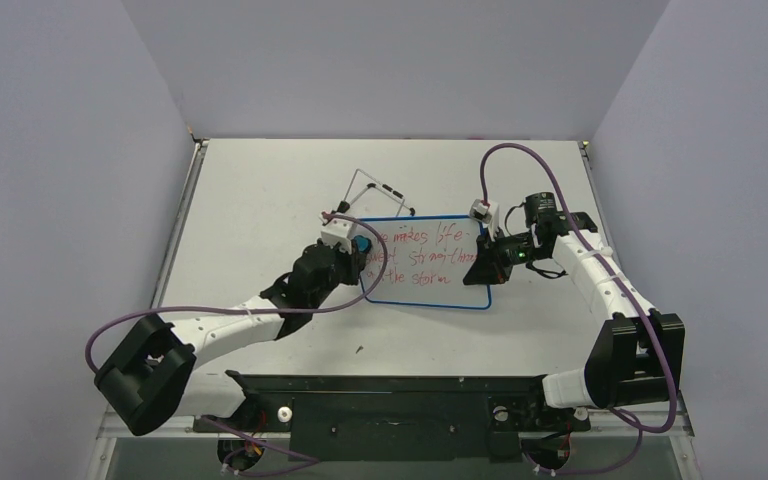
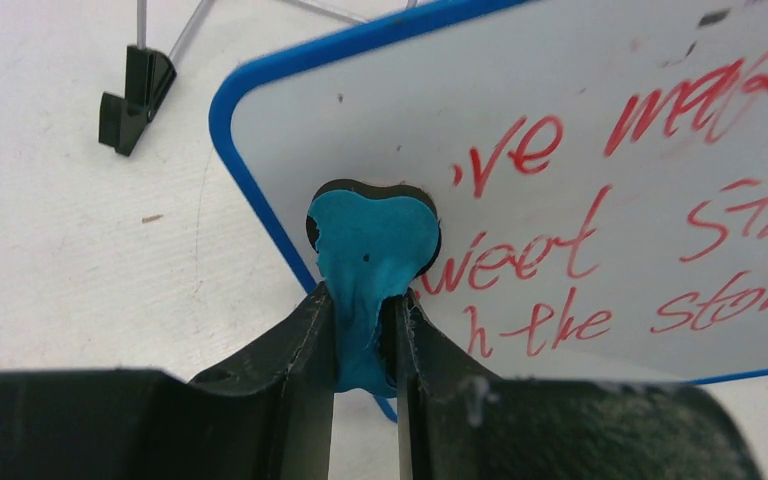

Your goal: Erase the whiteboard

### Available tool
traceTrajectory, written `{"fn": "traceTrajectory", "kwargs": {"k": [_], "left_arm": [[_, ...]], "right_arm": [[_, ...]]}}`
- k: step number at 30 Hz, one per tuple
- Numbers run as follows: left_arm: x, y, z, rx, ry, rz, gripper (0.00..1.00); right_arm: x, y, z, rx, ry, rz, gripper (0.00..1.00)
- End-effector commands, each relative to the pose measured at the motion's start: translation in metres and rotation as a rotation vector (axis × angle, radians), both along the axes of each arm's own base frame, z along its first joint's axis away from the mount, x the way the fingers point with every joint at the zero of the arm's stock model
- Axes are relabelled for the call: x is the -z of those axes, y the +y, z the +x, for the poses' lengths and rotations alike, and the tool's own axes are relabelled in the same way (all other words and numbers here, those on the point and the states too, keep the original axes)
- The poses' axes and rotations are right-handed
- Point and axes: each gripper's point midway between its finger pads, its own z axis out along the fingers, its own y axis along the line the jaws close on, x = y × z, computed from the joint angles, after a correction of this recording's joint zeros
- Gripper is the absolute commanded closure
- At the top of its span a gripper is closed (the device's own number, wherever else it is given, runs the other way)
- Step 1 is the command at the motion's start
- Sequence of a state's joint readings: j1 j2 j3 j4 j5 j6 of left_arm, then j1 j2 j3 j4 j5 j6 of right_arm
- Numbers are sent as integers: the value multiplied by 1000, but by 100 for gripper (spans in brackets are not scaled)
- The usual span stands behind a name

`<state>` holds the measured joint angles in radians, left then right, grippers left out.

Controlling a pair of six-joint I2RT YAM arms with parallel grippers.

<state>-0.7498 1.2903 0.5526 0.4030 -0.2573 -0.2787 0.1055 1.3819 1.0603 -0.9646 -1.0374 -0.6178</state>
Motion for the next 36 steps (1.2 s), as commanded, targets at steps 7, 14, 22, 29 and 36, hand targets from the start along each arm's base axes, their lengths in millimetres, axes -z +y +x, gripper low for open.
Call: {"fn": "traceTrajectory", "kwargs": {"k": [7,14,22,29,36], "left_arm": [[-56,-41,27,-17,-103,-38,100],[-24,-24,21,-105,-49,41,100],[2,2,11,-190,1,67,100],[1,6,14,-227,2,68,100],[-28,22,27,-256,-28,-40,100]], "right_arm": [[-14,4,-4,-32,-64,36,100],[-15,5,-4,-35,-64,38,100],[-15,5,-4,-37,-64,39,100],[-15,5,-4,-38,-65,40,100],[-16,5,-5,-40,-66,40,100]]}}
